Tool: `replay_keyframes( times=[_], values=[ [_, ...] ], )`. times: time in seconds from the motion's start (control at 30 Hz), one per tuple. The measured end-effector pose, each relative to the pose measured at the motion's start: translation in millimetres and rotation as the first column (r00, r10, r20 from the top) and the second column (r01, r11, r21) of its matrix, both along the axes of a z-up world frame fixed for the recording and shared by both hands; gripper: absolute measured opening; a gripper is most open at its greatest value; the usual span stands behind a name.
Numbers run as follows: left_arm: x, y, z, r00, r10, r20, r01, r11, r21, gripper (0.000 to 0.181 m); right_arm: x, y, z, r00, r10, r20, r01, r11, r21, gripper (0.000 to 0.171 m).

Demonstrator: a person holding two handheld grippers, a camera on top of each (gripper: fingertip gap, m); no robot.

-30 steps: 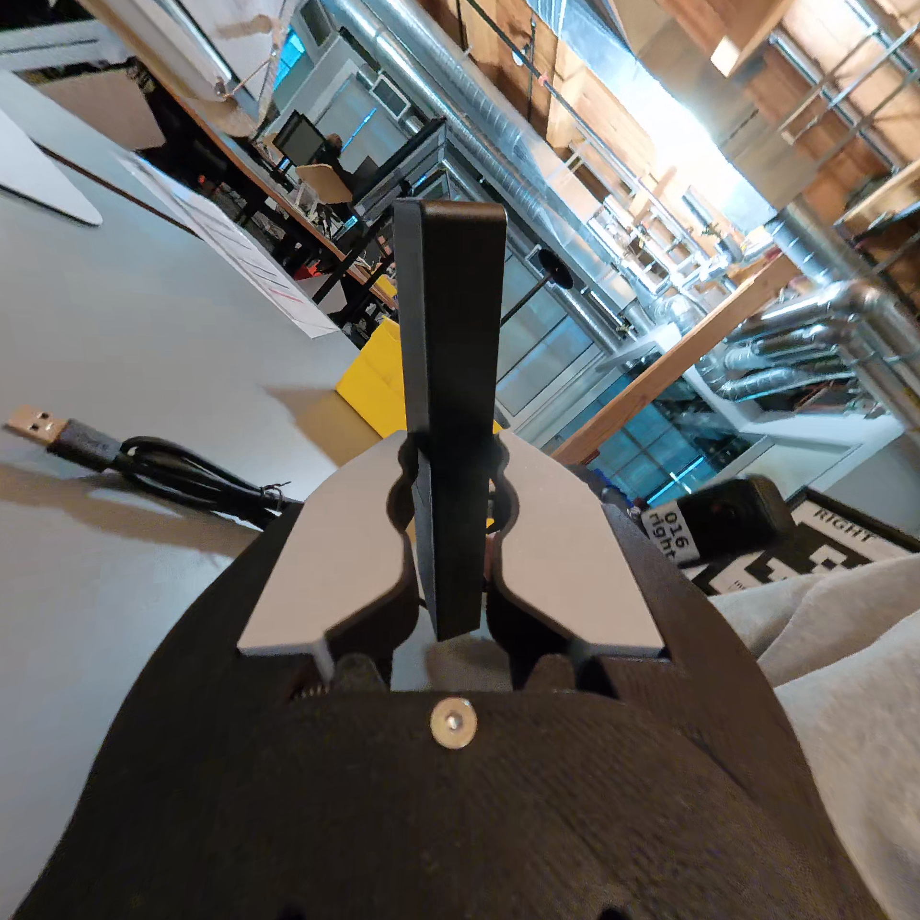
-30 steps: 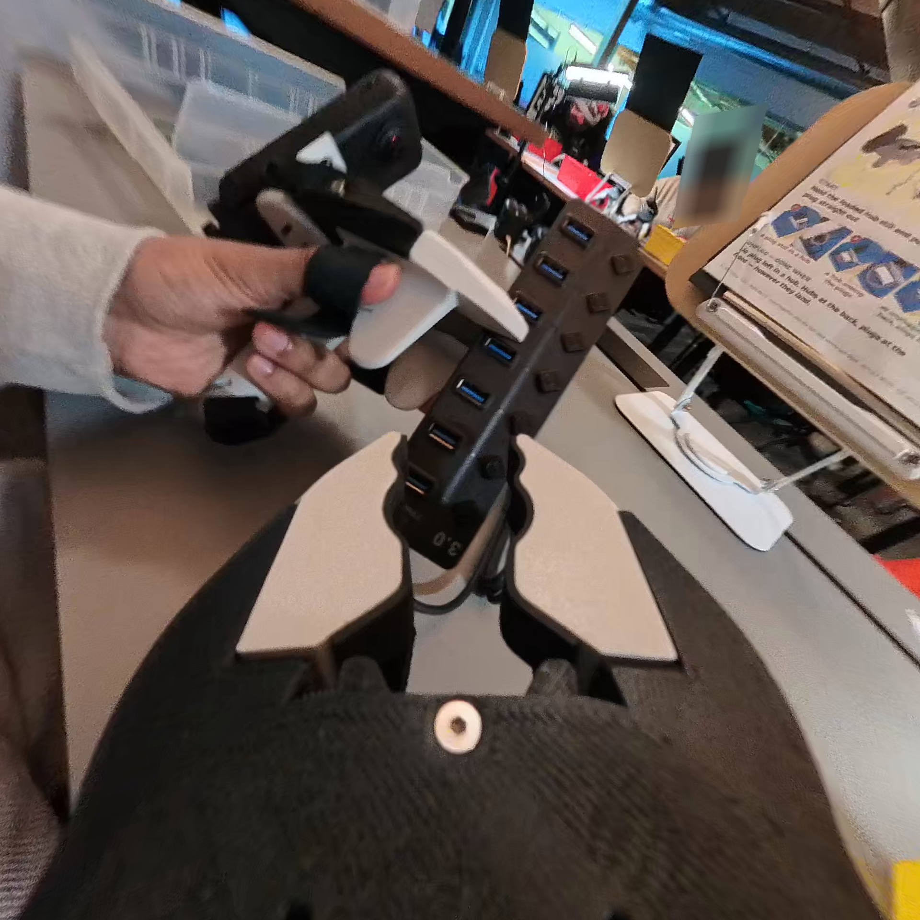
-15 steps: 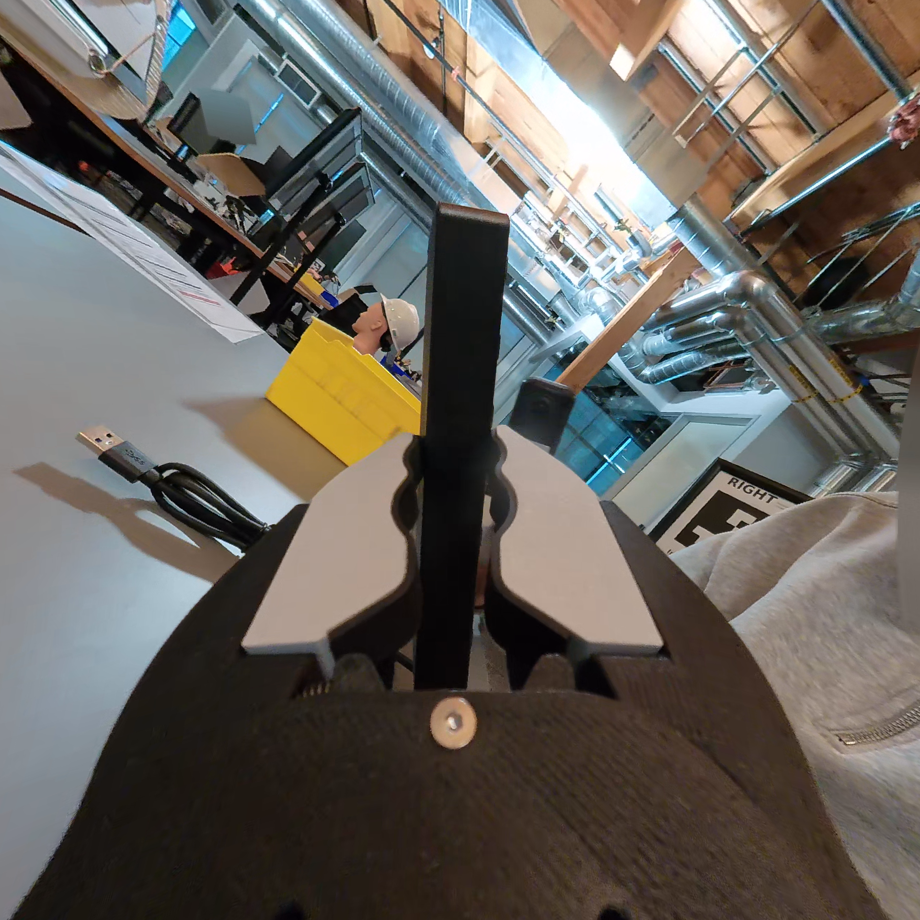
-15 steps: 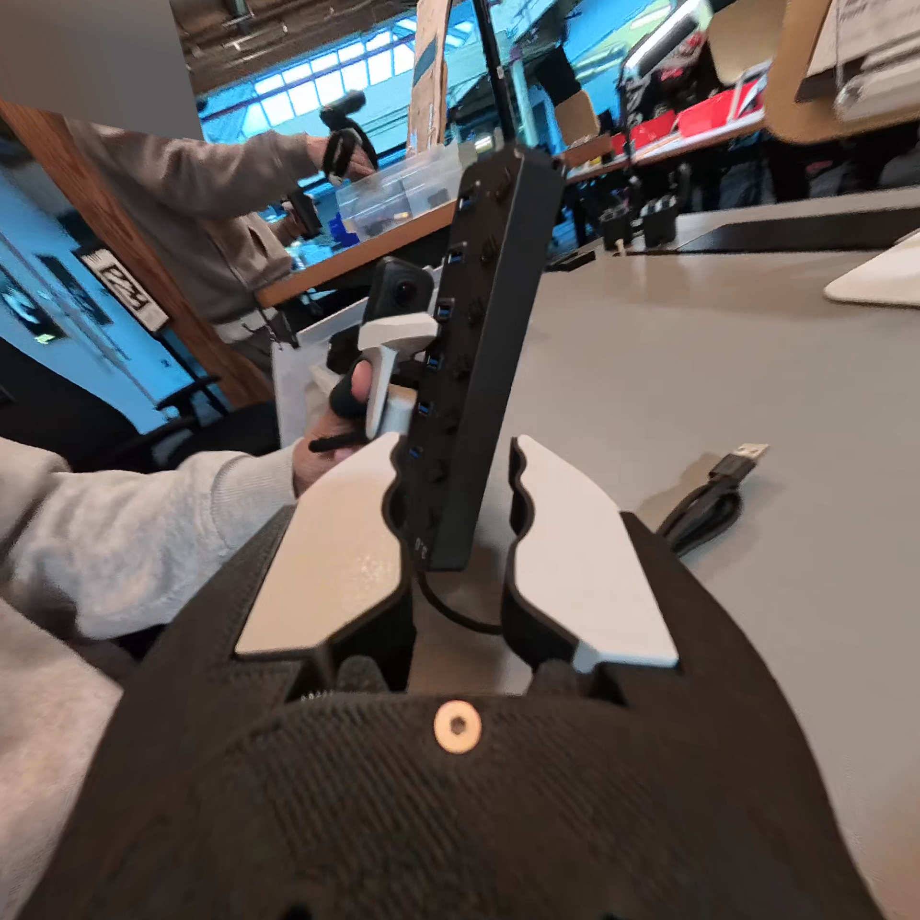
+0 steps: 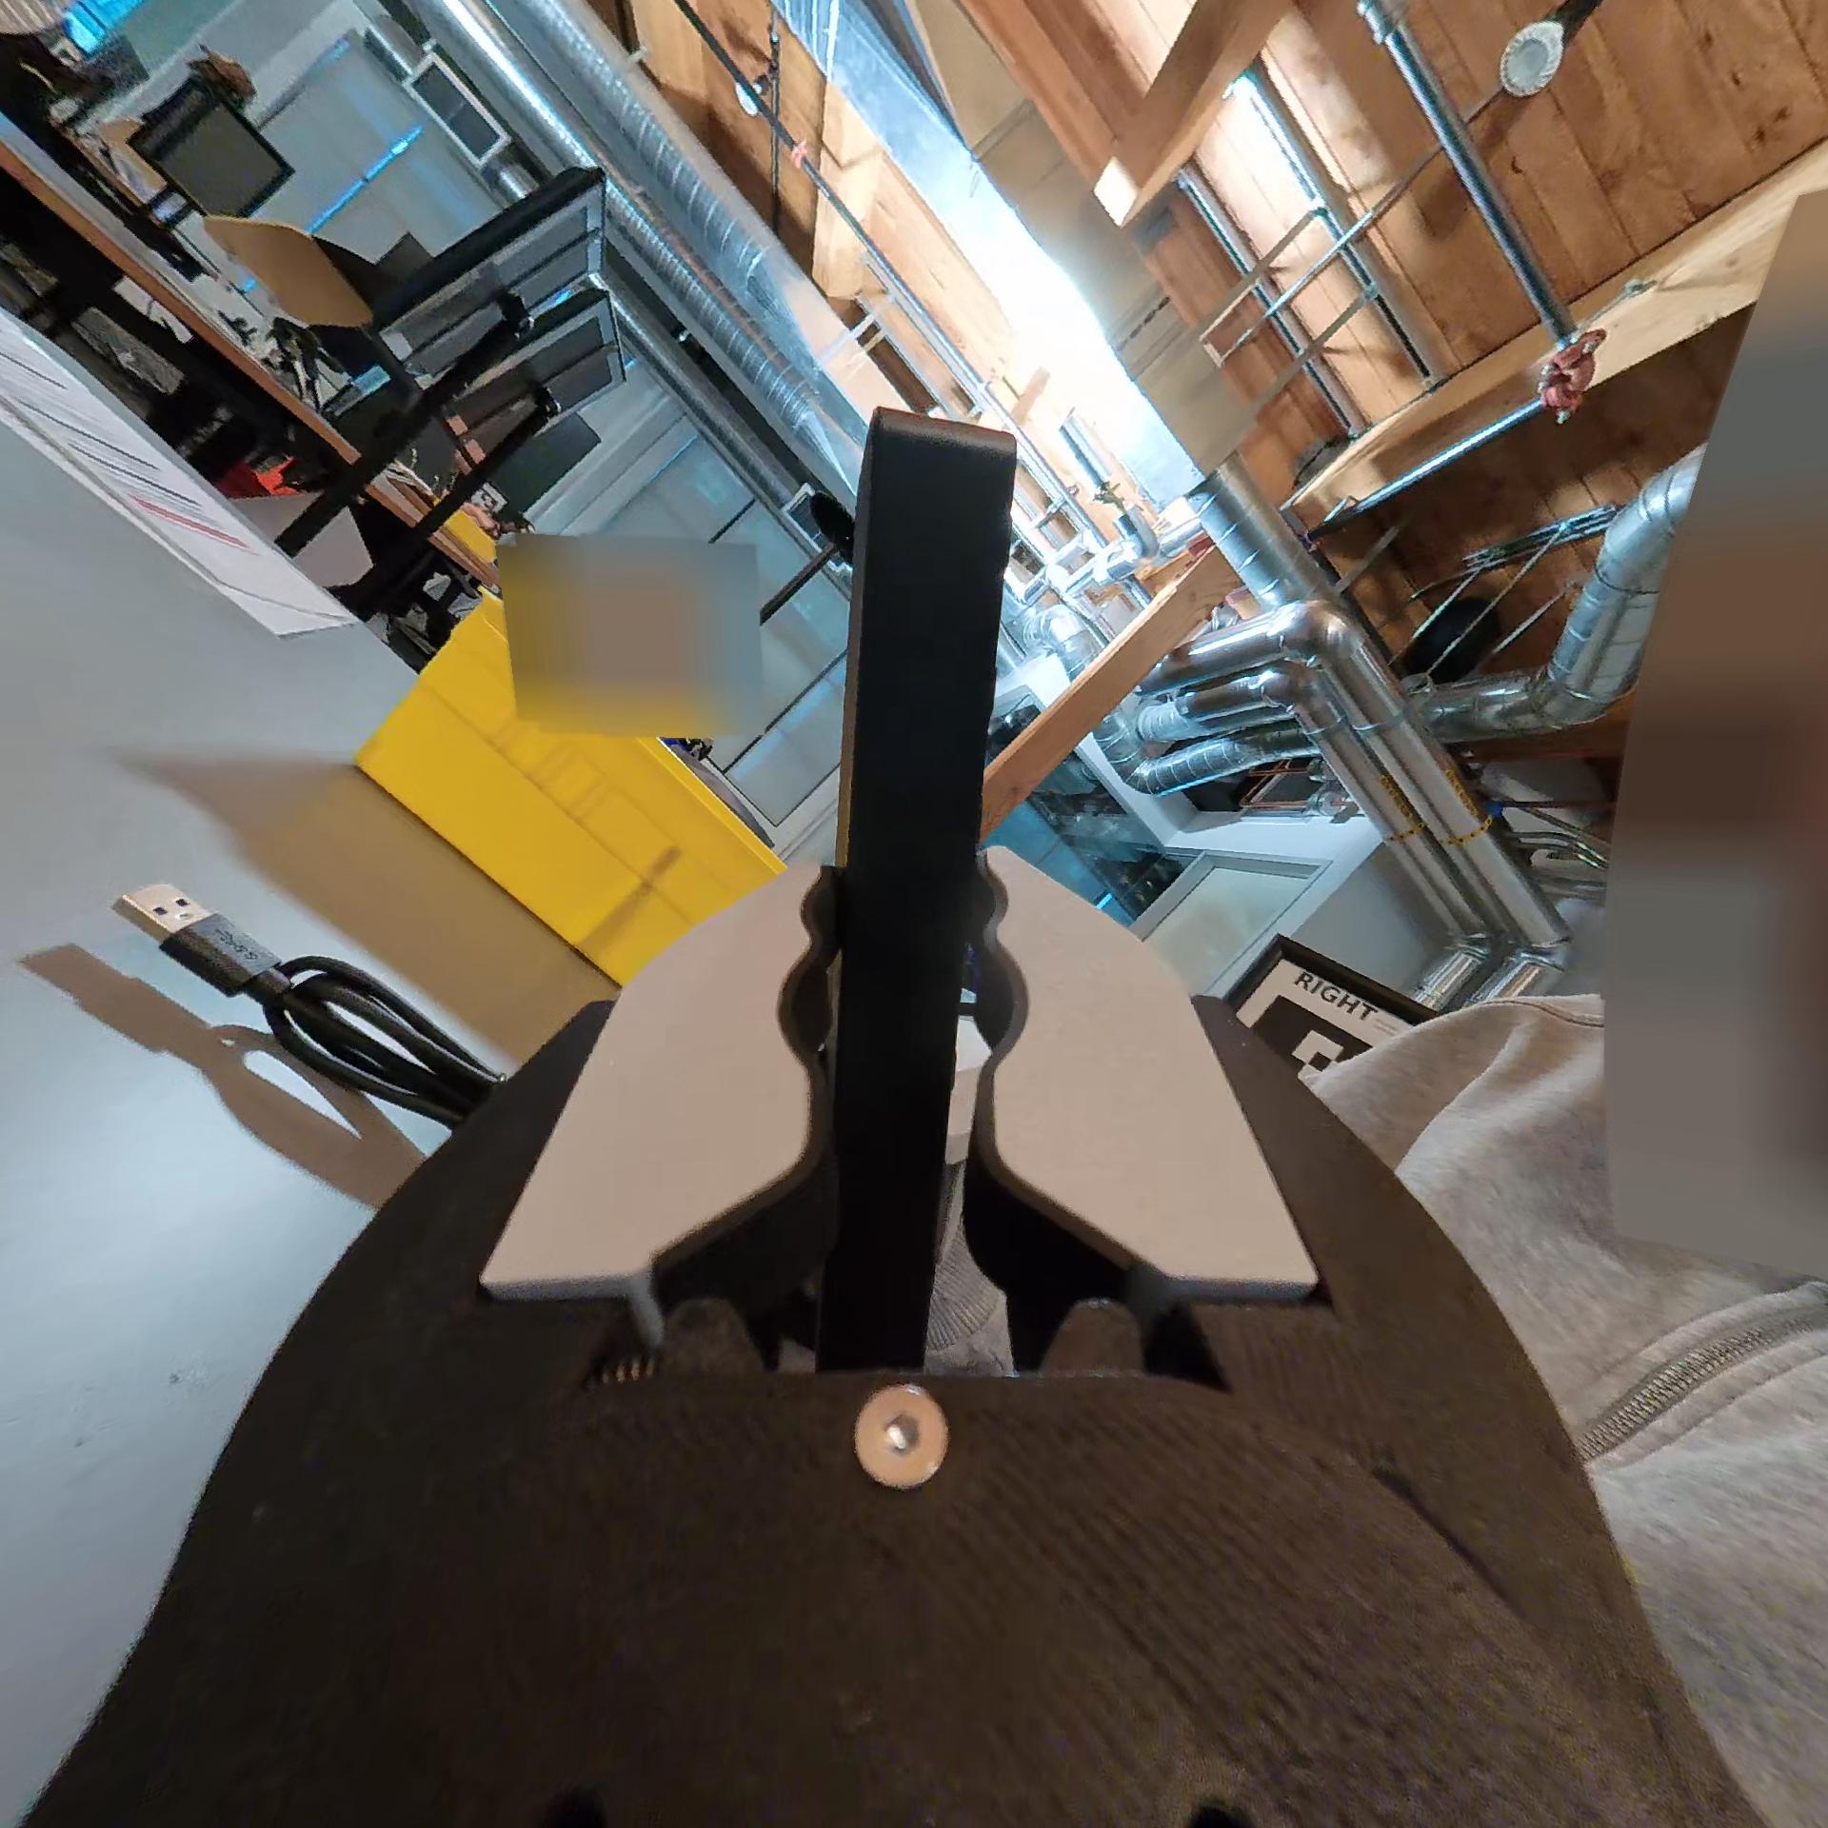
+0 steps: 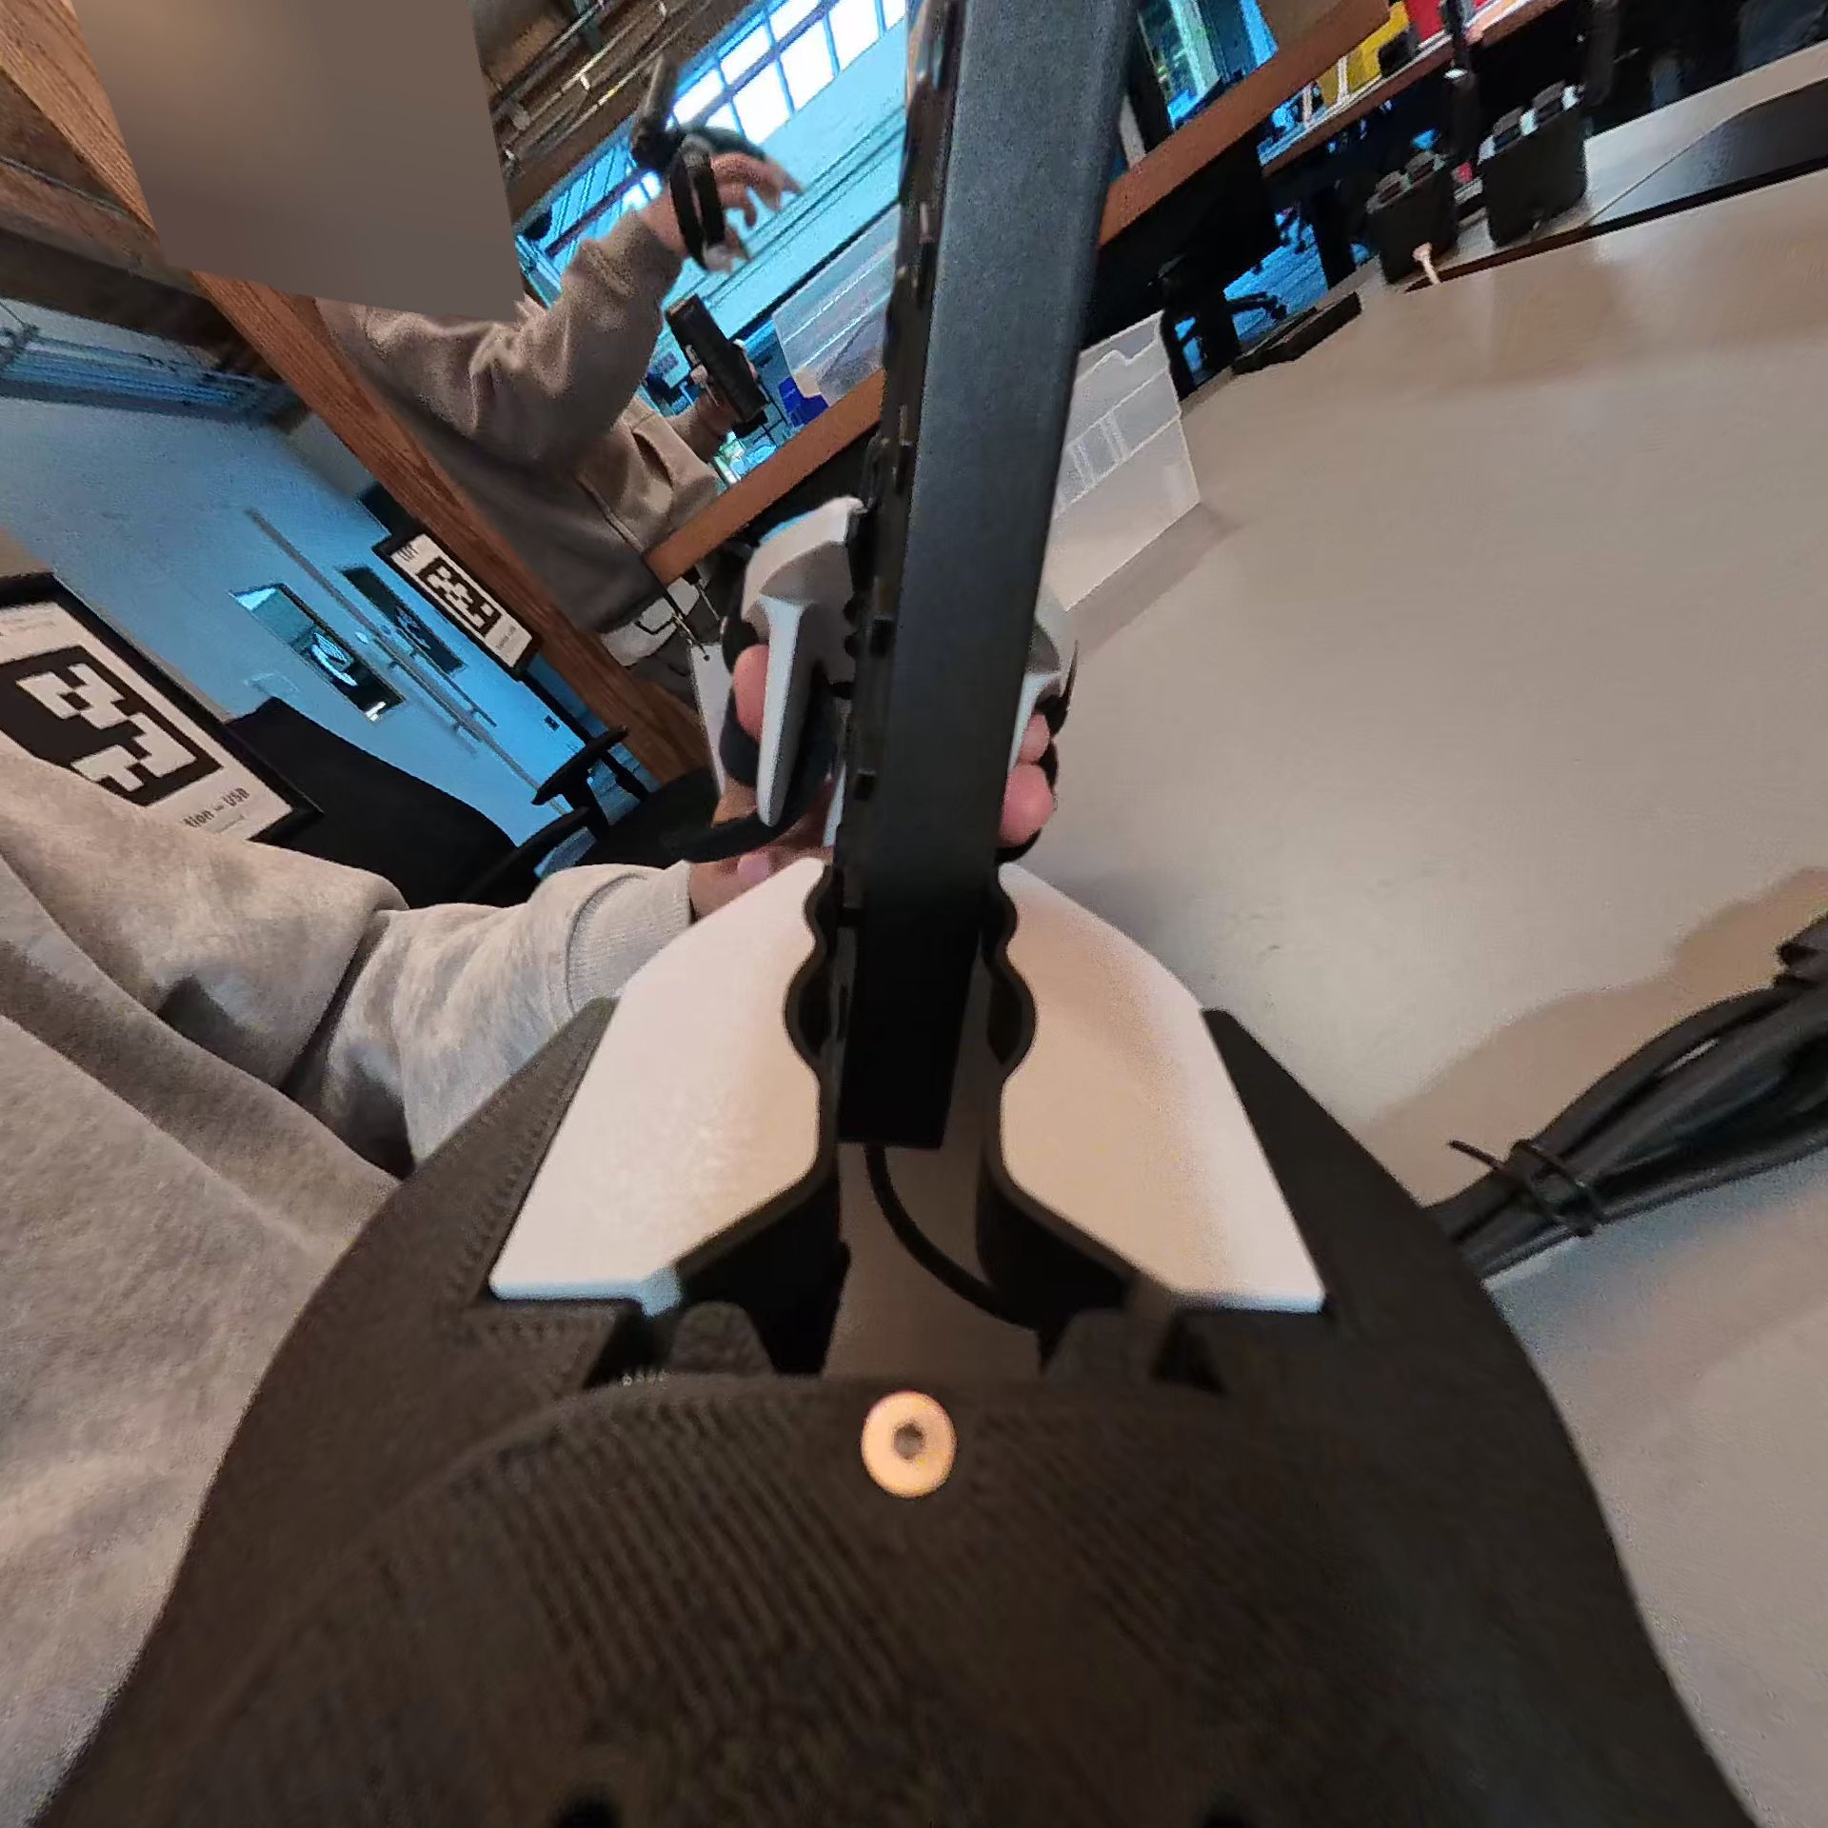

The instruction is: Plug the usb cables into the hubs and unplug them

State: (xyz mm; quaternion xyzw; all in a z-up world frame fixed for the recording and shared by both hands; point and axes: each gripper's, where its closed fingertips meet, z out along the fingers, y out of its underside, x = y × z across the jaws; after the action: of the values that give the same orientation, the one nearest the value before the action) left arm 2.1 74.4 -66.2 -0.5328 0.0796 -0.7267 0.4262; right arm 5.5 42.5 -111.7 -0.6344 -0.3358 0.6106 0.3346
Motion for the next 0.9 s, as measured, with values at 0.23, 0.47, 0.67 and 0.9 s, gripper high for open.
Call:
replay_keyframes(
  times=[0.23, 0.47, 0.67, 0.9],
  values=[
    [-2, 7, -4, 0.998, 0.058, 0.0, -0.058, 0.998, -0.038, 0.033, -2, 5, -3, 0.999, -0.029, -0.029, 0.026, 0.995, -0.099, 0.027],
    [6, 9, -14, 0.997, 0.048, -0.053, -0.052, 0.996, -0.079, 0.04, 4, 12, 1, 0.994, -0.055, -0.098, 0.036, 0.983, -0.181, 0.026],
    [6, 8, -13, 0.999, 0.04, -0.022, -0.042, 0.994, -0.096, 0.04, 3, 13, 3, 0.991, -0.082, -0.109, 0.064, 0.986, -0.157, 0.026],
    [0, 12, -13, 0.998, 0.066, -0.004, -0.066, 0.992, -0.108, 0.04, 6, 17, 7, 0.981, -0.143, -0.131, 0.124, 0.982, -0.14, 0.026]
  ],
)
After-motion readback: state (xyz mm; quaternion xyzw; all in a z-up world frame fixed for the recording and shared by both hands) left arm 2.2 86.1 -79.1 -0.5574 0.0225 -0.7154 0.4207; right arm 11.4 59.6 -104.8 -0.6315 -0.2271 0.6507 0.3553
